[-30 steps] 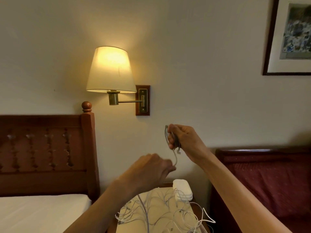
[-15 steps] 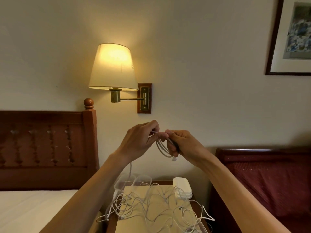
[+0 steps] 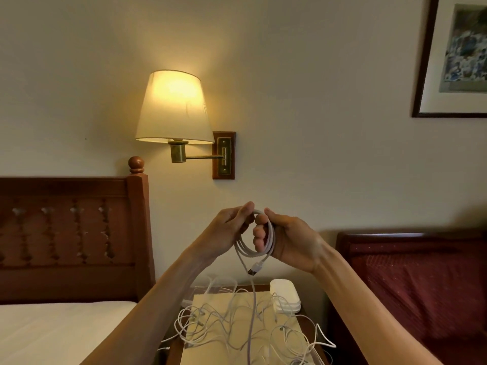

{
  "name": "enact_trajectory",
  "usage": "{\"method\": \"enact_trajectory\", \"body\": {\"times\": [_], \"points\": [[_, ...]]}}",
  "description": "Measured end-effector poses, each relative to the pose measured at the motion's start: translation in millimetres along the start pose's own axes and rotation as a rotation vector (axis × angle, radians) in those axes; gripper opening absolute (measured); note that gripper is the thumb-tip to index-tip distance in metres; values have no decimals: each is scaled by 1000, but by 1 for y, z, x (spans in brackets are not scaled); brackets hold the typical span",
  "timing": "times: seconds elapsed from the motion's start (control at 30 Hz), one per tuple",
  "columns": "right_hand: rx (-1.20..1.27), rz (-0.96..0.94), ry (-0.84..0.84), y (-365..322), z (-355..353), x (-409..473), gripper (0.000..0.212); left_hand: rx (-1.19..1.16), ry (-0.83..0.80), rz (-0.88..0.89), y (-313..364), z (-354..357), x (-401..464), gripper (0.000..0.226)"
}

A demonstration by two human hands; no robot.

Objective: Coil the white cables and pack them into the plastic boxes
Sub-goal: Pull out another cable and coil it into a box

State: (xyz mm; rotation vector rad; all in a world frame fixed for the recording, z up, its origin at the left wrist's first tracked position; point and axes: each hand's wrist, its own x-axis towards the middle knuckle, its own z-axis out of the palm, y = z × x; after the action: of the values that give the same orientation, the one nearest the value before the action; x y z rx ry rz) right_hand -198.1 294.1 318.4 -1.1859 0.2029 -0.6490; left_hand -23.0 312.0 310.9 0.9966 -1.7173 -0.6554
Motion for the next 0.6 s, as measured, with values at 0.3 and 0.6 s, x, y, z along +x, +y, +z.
{"method": "enact_trajectory", "body": {"times": [0.3,0.6], "points": [[-40,-119,162,-10,-5,-1,38,177,85,97,-18,-12,4,43],[59,-203,267,-38,-20,-11,35,532,225,86,-106,-50,-25,32]]}}
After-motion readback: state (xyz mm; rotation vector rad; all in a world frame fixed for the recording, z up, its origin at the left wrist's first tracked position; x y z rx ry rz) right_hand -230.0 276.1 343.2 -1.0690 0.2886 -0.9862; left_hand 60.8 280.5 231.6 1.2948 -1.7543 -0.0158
